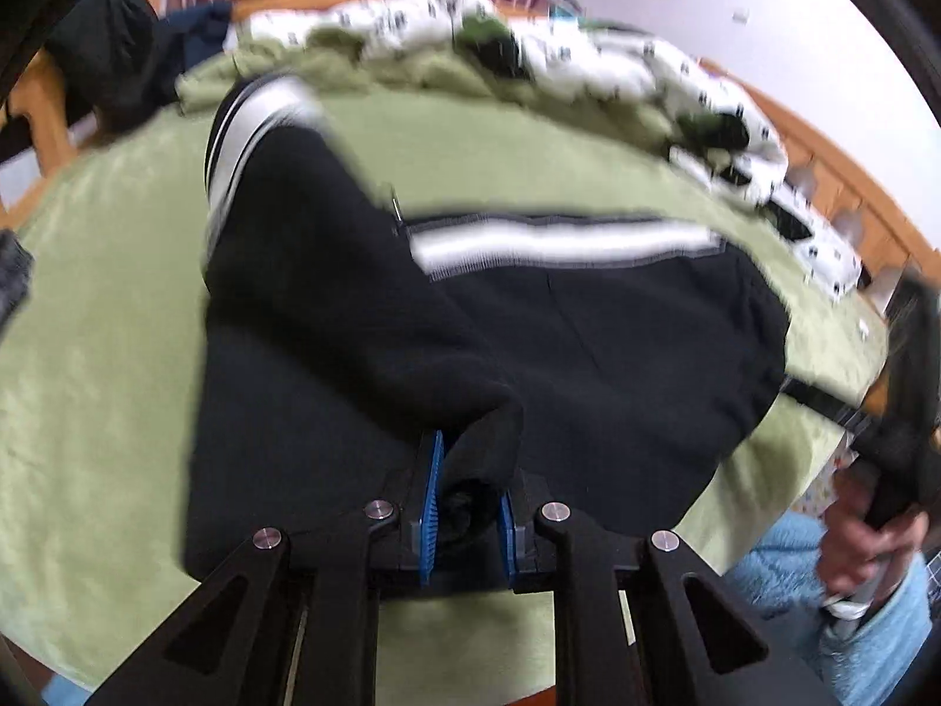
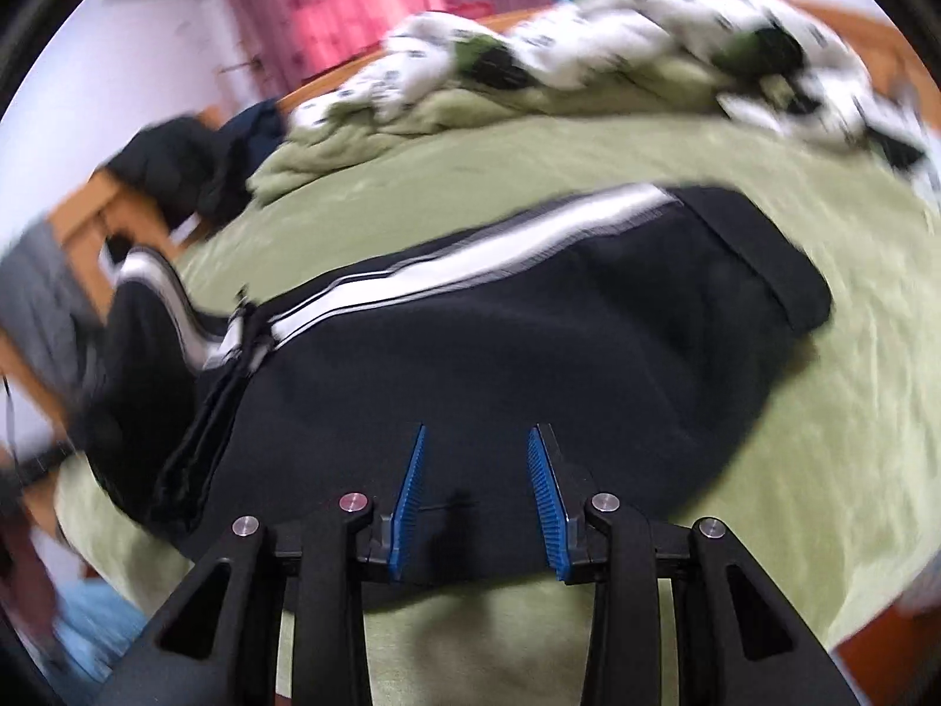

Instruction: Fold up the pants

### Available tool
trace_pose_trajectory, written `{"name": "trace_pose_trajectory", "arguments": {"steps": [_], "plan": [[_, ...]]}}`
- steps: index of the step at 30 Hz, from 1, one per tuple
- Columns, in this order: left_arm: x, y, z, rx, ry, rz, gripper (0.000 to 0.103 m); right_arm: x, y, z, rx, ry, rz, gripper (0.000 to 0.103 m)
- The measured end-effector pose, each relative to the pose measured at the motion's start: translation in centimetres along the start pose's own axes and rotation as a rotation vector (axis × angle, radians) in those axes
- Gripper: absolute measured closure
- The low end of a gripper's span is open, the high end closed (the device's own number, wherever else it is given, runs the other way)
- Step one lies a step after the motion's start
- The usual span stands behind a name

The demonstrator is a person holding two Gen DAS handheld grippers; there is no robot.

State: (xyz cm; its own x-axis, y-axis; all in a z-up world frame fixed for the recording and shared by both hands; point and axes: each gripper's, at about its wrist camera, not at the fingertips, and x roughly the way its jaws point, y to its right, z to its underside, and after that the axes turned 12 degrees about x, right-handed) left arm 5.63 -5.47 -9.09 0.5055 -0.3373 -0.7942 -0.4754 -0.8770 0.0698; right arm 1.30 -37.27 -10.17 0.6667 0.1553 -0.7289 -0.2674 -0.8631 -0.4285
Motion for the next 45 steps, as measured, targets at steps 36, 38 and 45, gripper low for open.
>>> {"name": "trace_pose_trajectory", "arguments": {"steps": [36, 38, 45], "plan": [[-4.5, -15.5, 9.5, -0.375, -0.048, -0.118, 0.040, 7.1, -18.8, 6.9, -0.206, -0.185, -0.153, 0.083], [-4.3, -15.3, 9.5, -0.374, -0.052, -0.119, 0.040, 6.1, -19.2, 6.6, -0.237, -0.154, -0.165, 0.085], [-3.7, -13.4, 8.2, -0.341, -0.059, -0.100, 0.040, 0.8, -19.1, 2.1, -0.255, 0.003, -0.216, 0.087]]}}
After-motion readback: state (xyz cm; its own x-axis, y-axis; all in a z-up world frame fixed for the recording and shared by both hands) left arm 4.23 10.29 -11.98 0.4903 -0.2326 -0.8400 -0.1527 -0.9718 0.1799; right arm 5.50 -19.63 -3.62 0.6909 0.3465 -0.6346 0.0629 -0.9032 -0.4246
